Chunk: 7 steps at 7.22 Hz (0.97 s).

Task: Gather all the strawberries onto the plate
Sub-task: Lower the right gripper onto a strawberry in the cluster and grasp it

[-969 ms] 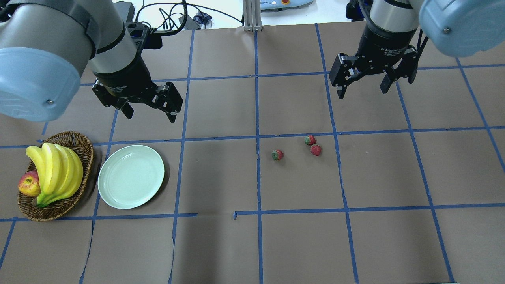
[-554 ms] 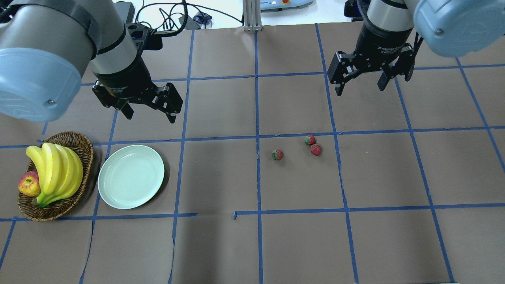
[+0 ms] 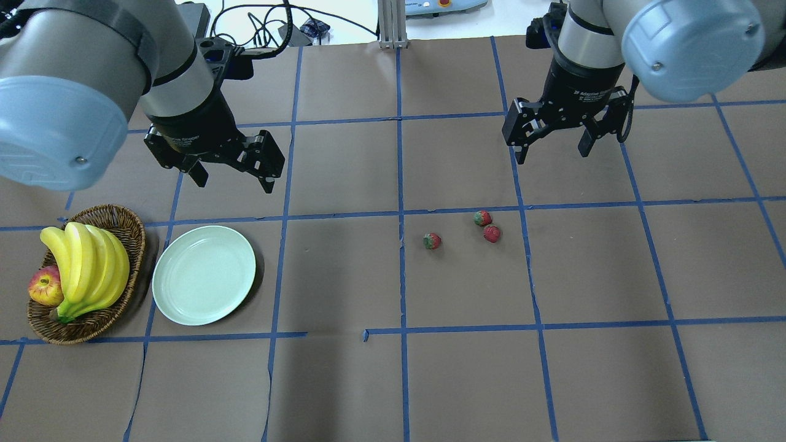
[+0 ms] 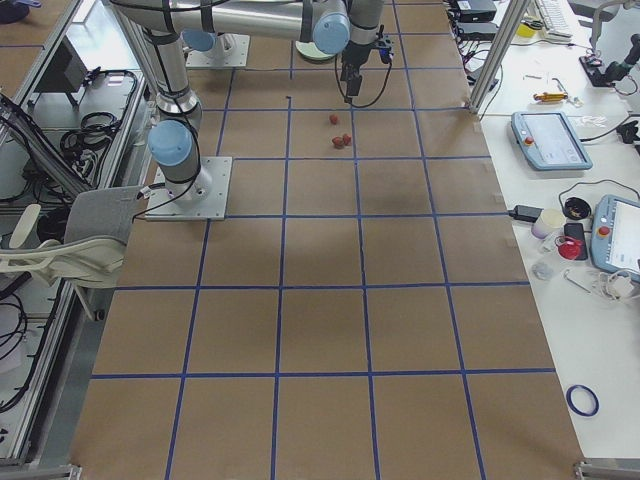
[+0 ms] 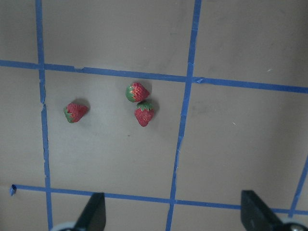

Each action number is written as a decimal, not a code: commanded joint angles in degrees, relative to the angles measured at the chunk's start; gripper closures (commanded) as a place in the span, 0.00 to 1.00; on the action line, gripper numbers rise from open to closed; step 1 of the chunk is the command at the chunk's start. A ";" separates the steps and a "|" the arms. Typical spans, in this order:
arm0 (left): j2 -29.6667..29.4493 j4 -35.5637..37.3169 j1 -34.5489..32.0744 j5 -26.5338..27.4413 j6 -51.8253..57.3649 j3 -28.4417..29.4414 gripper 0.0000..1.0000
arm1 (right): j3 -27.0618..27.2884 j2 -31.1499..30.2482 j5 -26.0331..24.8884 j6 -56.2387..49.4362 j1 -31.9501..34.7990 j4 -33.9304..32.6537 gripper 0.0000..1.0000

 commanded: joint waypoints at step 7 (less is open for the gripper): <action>-0.31 0.12 -0.09 -0.68 -0.42 -0.57 0.00 | 13.56 9.49 2.64 -6.36 1.79 -25.48 0.00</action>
